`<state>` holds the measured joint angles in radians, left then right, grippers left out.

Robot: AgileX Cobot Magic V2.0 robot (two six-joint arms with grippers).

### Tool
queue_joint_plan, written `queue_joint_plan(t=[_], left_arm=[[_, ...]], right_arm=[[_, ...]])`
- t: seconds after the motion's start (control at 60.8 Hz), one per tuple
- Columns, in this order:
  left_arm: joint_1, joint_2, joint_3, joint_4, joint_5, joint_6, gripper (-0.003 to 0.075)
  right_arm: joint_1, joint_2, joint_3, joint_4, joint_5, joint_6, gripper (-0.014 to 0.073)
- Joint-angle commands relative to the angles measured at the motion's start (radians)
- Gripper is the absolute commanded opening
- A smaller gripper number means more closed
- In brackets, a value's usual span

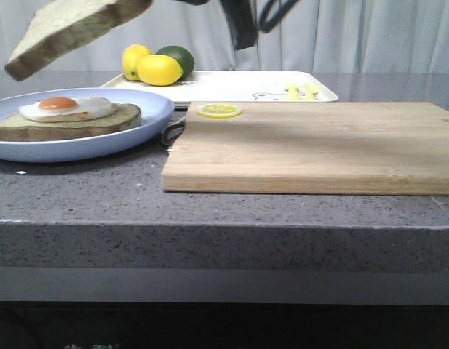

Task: Place bread and move sandwich to tray
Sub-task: 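Lift the bread slice and carry it over the egg on the plate, then lower the bread onto the egg and open the right gripper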

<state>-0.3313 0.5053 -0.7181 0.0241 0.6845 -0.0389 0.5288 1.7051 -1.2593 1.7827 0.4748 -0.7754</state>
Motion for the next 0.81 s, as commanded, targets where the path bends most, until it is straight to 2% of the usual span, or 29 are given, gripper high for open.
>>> queue_joint_plan(t=[0.0, 0.214, 0.477, 0.79], left_arm=[[-0.007, 0.013, -0.03, 0.003, -0.069, 0.0, 0.041], [-0.007, 0.013, -0.03, 0.003, -0.069, 0.0, 0.041], [-0.007, 0.013, -0.03, 0.003, -0.069, 0.0, 0.041], [-0.007, 0.013, -0.03, 0.003, -0.069, 0.0, 0.041]], right_arm=[[0.036, 0.0, -0.081, 0.085, -0.056, 0.048, 0.0088], [0.09, 0.123, -0.204, 0.085, -0.113, 0.209, 0.0088], [0.099, 0.187, -0.242, 0.075, -0.132, 0.198, 0.0088], [0.099, 0.184, -0.242, -0.036, -0.142, 0.189, 0.0093]])
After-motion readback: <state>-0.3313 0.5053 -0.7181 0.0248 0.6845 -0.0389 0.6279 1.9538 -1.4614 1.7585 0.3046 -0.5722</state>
